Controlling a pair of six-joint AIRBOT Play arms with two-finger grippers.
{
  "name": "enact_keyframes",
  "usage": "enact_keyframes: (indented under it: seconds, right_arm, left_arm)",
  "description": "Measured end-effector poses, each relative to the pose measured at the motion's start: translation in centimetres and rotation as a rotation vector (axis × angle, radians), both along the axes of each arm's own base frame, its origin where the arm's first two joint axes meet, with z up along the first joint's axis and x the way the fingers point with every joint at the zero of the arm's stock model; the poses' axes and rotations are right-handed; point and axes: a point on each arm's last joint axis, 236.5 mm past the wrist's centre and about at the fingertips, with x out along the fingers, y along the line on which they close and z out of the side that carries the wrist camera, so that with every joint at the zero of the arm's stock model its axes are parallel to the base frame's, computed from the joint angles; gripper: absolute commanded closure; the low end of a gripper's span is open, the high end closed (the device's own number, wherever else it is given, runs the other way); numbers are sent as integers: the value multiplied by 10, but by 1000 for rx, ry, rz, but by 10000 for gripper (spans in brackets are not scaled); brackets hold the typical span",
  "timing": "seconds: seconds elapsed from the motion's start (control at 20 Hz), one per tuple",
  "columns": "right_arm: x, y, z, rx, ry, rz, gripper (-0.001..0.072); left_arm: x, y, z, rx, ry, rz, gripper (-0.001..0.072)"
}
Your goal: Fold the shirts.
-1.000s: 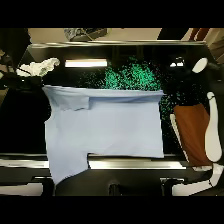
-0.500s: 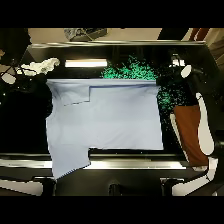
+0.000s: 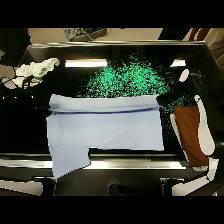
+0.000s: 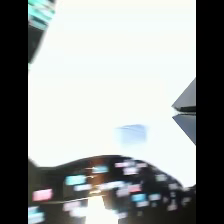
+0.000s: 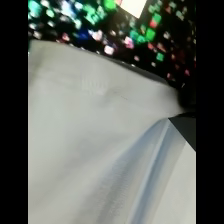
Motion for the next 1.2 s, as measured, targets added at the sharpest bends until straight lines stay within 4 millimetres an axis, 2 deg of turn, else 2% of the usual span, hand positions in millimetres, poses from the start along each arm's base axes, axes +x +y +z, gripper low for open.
enact_keyframes:
  seconds: [0.1, 0.25, 0.3, 0.35, 0.4, 0.45, 0.6, 0.75, 0.85, 0.95, 1.1, 1.2]
  right_arm:
    - [-23, 2, -17, 9, 89, 8, 658]
    - [-43, 5, -33, 22, 166, 11, 651]
    - [-47, 7, -36, 27, 181, 11, 570]
    - [-50, 8, -38, 34, 191, 9, 413]
    - [-52, 9, -38, 37, 199, 2, 239]
    - [-53, 9, -37, 43, 201, -4, 182]
    - [-63, 3, -19, 57, 217, -16, 155]
    - [-89, -14, 6, 69, 249, -39, 171]
    - [-112, -19, 14, 70, 264, -51, 171]
    - [-135, -15, 11, 84, 269, -59, 171]
    - [-162, -7, 1, 107, 268, -77, 171]
    - [-177, -2, -6, 119, 273, -78, 170]
  left_arm:
    - [-22, -4, -14, -16, 83, -11, 670]
    - [-44, -9, -31, -34, 166, -19, 657]
    - [-48, -10, -34, -38, 180, -19, 553]
    - [-51, -9, -36, -36, 190, -20, 388]
    - [-52, -8, -36, -35, 197, -16, 281]
    - [-54, -7, -34, -39, 205, -16, 245]
    - [-59, 3, -17, -52, 212, 3, 243]
    - [-83, 17, 1, -66, 229, 48, 244]
    - [-114, 21, 0, -84, 259, 87, 244]
    - [-155, 14, -12, -113, 306, 122, 245]
    - [-210, -10, -34, -171, 372, 138, 245]
    - [-233, -23, -46, -192, 392, 142, 245]
